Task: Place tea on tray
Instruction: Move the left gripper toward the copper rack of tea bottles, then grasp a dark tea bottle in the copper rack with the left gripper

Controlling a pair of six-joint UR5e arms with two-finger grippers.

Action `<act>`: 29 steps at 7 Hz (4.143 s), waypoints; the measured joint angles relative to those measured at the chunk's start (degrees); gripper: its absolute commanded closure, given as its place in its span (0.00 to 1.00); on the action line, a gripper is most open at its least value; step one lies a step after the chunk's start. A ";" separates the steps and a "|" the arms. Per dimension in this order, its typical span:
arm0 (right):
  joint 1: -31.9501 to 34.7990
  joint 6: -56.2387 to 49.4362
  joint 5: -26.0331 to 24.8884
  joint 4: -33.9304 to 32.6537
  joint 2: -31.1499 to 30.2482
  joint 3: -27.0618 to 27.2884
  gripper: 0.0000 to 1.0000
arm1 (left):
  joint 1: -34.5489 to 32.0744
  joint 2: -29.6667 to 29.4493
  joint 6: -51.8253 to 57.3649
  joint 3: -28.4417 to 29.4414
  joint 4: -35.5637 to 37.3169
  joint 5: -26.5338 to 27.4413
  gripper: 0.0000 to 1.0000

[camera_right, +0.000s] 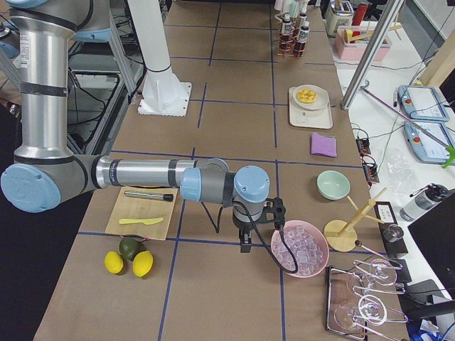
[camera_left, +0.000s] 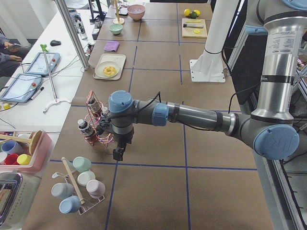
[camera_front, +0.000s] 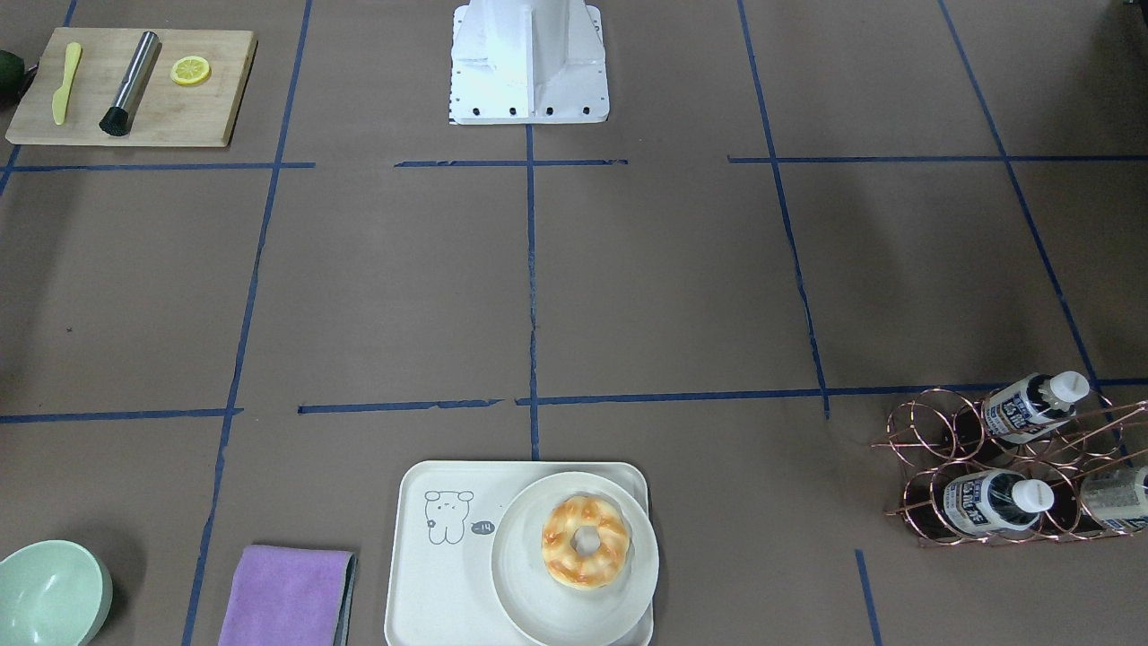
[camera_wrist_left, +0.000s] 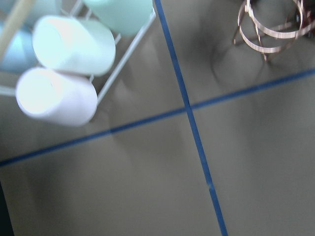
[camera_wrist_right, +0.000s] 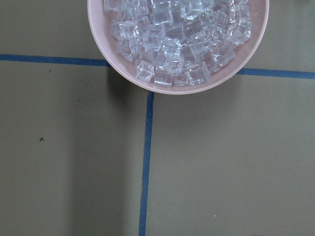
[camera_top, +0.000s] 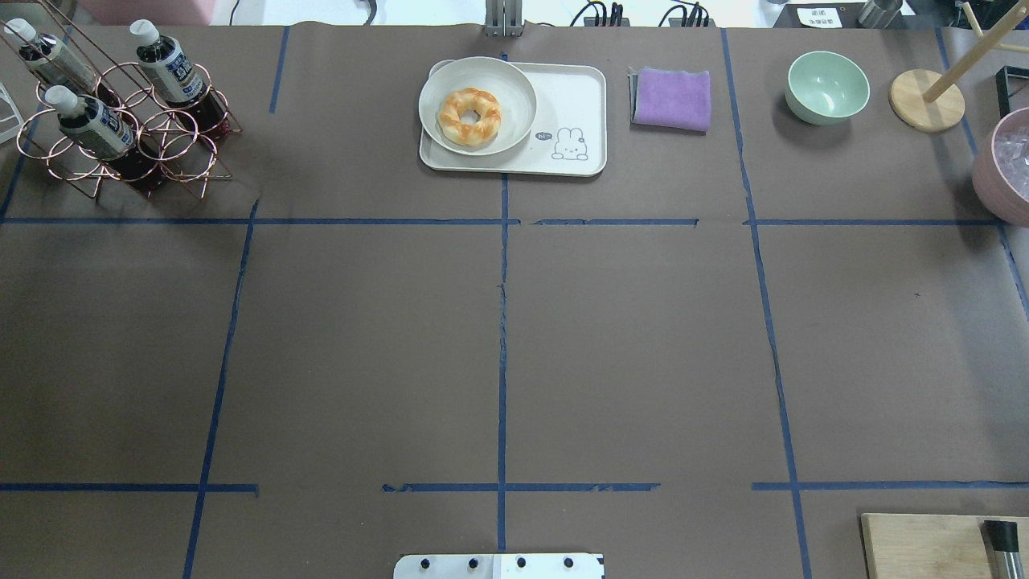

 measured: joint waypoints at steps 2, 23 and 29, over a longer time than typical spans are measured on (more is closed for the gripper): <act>-0.07 0.05 0.05 0.01 0.02 0.11 0.00 | 0.41 -1.43 -3.59 -1.27 -3.52 -1.02 0.00; -0.84 0.06 0.33 -0.17 -0.07 -0.54 0.00 | 25.33 -5.71 -54.02 8.67 -54.93 23.17 0.33; -0.88 0.06 0.33 -0.14 -0.07 -0.61 0.00 | 25.33 -5.46 -54.73 8.01 -55.13 23.09 0.34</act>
